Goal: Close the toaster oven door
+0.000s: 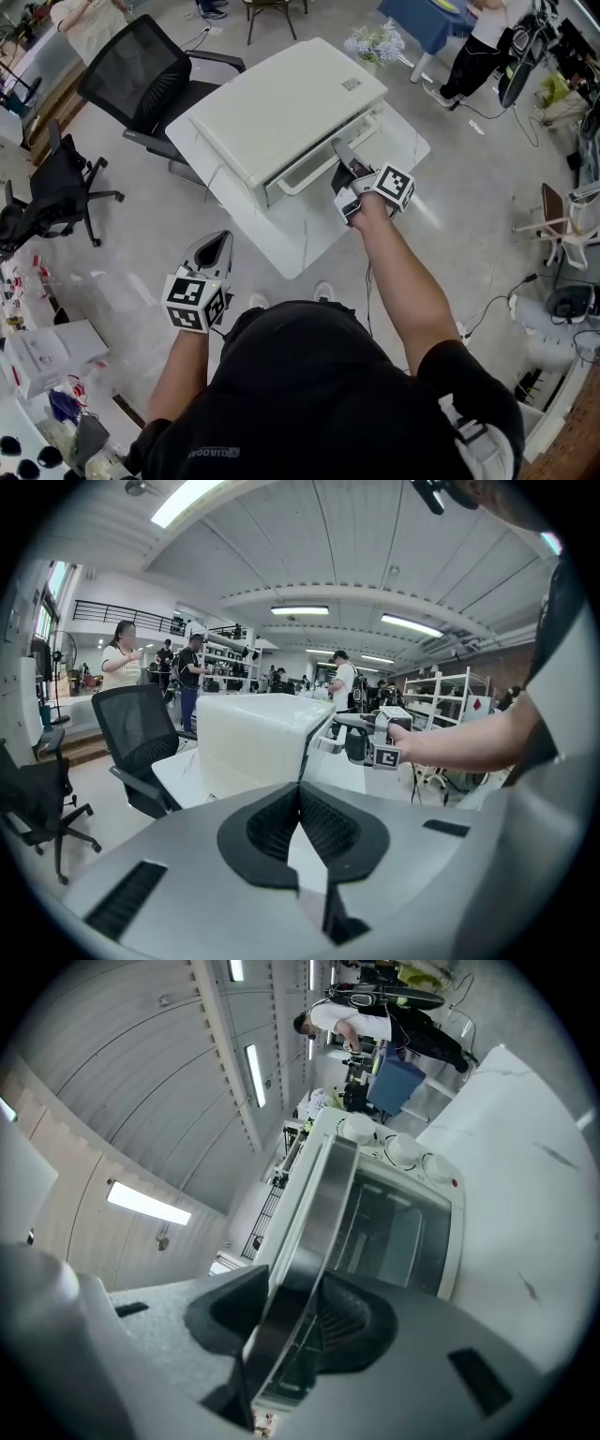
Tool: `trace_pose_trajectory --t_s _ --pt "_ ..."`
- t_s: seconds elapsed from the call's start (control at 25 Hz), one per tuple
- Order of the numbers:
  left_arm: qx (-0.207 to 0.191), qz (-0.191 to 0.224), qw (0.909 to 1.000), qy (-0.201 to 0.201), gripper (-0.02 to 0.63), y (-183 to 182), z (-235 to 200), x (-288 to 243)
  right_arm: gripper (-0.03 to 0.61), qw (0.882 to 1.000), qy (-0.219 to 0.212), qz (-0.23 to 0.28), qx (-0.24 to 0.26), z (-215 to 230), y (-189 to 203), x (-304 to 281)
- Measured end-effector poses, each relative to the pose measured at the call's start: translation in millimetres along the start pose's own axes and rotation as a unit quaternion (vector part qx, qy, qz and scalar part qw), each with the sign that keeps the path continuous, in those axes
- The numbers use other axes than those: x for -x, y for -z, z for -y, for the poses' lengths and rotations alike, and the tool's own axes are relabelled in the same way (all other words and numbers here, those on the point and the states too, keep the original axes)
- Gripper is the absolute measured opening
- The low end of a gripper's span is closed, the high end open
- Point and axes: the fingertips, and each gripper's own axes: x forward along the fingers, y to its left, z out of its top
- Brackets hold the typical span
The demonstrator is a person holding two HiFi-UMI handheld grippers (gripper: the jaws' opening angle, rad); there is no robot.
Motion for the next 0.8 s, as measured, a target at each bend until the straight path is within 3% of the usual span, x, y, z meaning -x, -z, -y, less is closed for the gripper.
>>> trace_pose_trajectory --t_s 0.8 --pt "0.014 0.009 0.9998 -0.005 0.003 1 -11 4 0.154 0.999 -0.025 -0.018 -0.009 0 -2 -10"
